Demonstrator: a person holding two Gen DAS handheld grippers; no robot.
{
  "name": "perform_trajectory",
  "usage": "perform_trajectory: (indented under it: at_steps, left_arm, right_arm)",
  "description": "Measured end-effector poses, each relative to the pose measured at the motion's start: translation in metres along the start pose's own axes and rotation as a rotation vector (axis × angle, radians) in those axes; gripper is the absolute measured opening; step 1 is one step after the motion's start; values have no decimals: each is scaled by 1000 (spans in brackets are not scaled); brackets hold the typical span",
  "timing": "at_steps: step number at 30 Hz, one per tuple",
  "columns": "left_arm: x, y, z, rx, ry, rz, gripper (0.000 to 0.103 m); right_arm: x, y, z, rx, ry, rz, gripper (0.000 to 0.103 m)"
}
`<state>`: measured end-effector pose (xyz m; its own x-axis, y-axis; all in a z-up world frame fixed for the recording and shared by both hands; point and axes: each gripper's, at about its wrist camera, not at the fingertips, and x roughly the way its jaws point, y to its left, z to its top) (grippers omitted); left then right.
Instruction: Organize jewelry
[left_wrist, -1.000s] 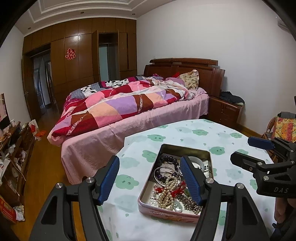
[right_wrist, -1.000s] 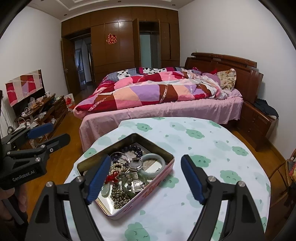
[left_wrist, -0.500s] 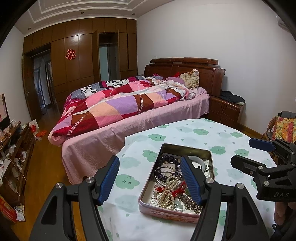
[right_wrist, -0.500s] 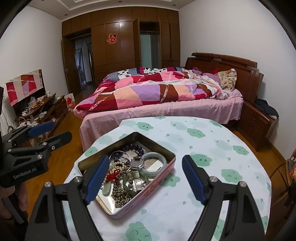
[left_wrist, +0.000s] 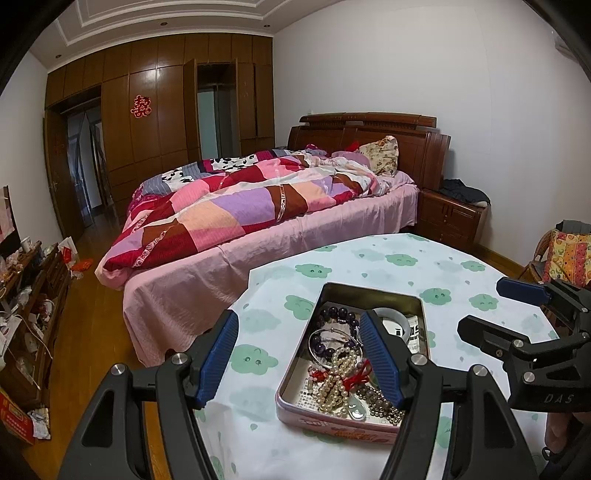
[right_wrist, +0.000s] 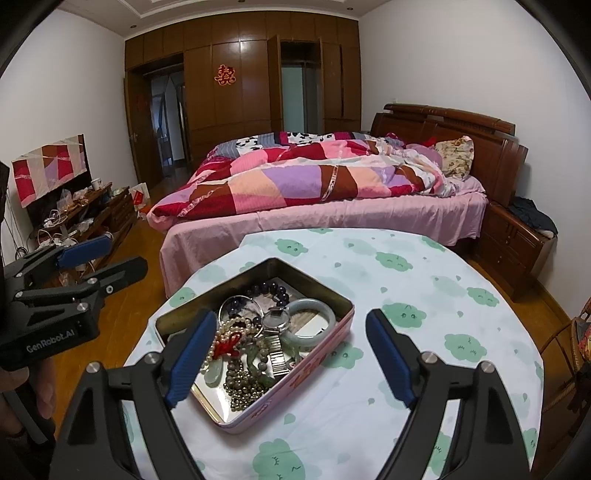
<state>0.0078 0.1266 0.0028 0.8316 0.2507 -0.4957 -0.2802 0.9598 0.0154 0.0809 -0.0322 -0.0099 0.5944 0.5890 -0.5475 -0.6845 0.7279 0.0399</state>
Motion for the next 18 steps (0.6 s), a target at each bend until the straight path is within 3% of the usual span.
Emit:
perform_trajectory:
  at_steps: [14, 16, 18]
  left_arm:
    - [5, 3, -2, -35, 19, 6, 69]
    - [5, 4, -2, -42, 19, 2, 81]
    - [3, 3, -1, -31, 2, 22, 85]
  right_arm:
    - [0, 0, 0, 0, -1, 0, 86]
    - [0, 0, 0, 0, -1, -1, 86]
    - [0, 0, 0, 0, 0, 0, 86]
